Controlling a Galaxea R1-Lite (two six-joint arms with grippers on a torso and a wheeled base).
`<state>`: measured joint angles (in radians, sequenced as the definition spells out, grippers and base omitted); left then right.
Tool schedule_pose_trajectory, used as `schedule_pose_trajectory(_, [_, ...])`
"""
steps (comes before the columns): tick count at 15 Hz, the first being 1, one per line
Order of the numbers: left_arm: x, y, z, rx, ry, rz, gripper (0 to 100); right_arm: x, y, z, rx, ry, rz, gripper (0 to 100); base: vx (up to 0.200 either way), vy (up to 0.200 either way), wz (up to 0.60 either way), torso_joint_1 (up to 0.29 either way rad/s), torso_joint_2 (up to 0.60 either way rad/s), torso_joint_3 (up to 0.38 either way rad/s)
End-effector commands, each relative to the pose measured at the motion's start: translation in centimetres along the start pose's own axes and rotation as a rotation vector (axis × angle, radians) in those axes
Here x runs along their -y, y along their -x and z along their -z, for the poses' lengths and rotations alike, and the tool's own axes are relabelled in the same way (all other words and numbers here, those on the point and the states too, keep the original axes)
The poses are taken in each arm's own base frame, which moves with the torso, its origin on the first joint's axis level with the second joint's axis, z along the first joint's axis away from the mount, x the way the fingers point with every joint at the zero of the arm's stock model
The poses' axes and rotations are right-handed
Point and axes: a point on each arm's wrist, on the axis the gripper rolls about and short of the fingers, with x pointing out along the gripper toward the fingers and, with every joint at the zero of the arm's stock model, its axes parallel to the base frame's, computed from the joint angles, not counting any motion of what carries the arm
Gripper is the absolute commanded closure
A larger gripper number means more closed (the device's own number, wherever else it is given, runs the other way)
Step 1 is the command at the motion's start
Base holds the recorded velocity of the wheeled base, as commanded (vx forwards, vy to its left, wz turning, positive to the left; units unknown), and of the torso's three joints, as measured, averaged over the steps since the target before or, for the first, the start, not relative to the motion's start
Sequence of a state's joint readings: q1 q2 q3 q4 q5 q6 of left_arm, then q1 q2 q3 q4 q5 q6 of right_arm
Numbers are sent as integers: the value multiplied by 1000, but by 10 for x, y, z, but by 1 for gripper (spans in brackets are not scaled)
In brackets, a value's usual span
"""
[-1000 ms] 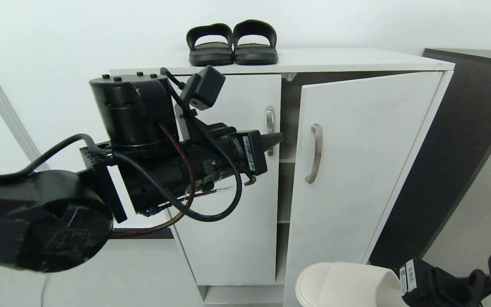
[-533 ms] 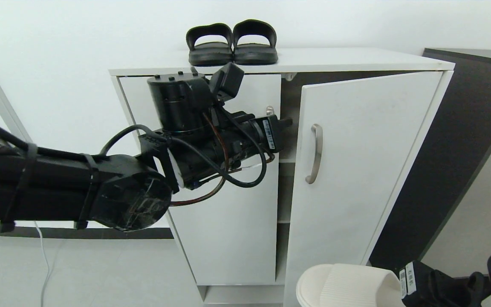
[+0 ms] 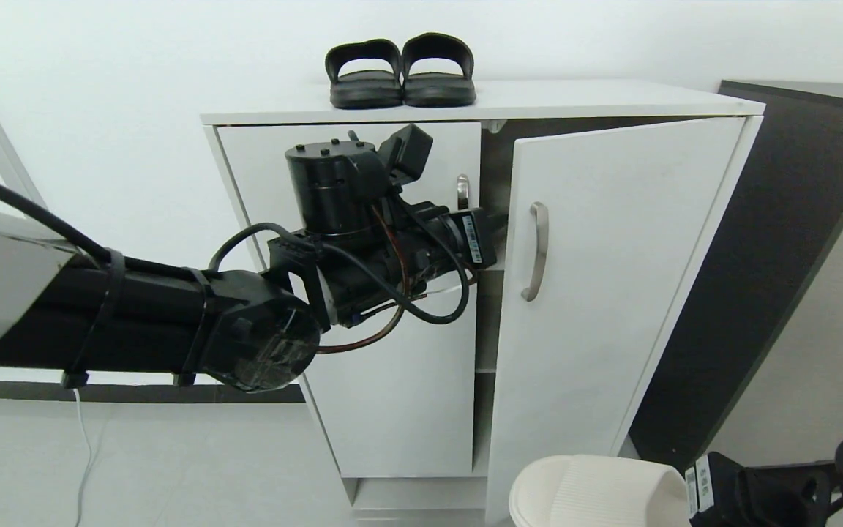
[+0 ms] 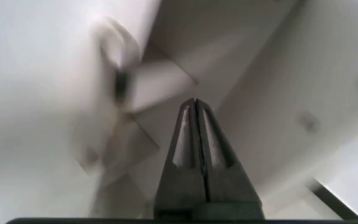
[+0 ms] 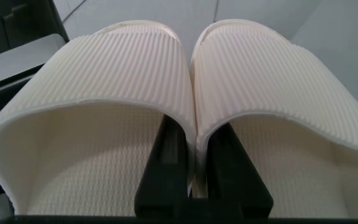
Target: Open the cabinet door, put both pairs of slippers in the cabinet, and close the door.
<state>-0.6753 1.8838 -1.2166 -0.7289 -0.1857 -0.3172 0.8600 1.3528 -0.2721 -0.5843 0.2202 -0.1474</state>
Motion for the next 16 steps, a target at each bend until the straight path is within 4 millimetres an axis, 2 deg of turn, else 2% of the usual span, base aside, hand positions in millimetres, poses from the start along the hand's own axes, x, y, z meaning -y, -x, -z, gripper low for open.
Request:
schedule_pose_trajectory(1, [14, 2, 4, -6, -1, 28, 100, -1, 0, 2, -8, 7, -8, 100, -200, 0, 0, -2, 2, 7])
schedule_pose_trajectory(3, [46, 14, 4, 33, -8, 129, 100, -4, 0, 3, -7, 16, -23, 100, -200, 0, 0, 0, 0, 9])
schedule_pose_trajectory(5, [55, 17, 3, 39, -4, 160, 100, -5, 0, 4, -13, 20, -25, 100, -200, 0, 0, 2, 5, 0])
schedule_pose_trajectory(9, [51, 17, 8, 25, -2, 149, 100, -5, 1, 4, -10, 21, -25, 100, 0, 0, 0, 0, 0, 0])
schedule_pose_trajectory(12, [38, 21, 0, 64, -10, 109, 100, 2, -5, -4, 4, 1, 10, 100, 0, 0, 0, 0, 0, 0])
schedule_pose_trajectory(14, [28, 41, -12, 85, -30, 67, 100, 28, -21, -21, 5, -106, 228, 100, 0, 0, 0, 0, 0, 0])
schedule_pose_trajectory(15, [26, 49, -15, 92, -40, 56, 100, 33, -28, -26, 8, -151, 291, 100, 0, 0, 0, 0, 0, 0])
schedule_pose_trajectory(16, [19, 72, -23, 107, -77, 15, 100, 45, -47, -40, 40, -285, 445, 100, 0, 0, 0, 0, 0, 0])
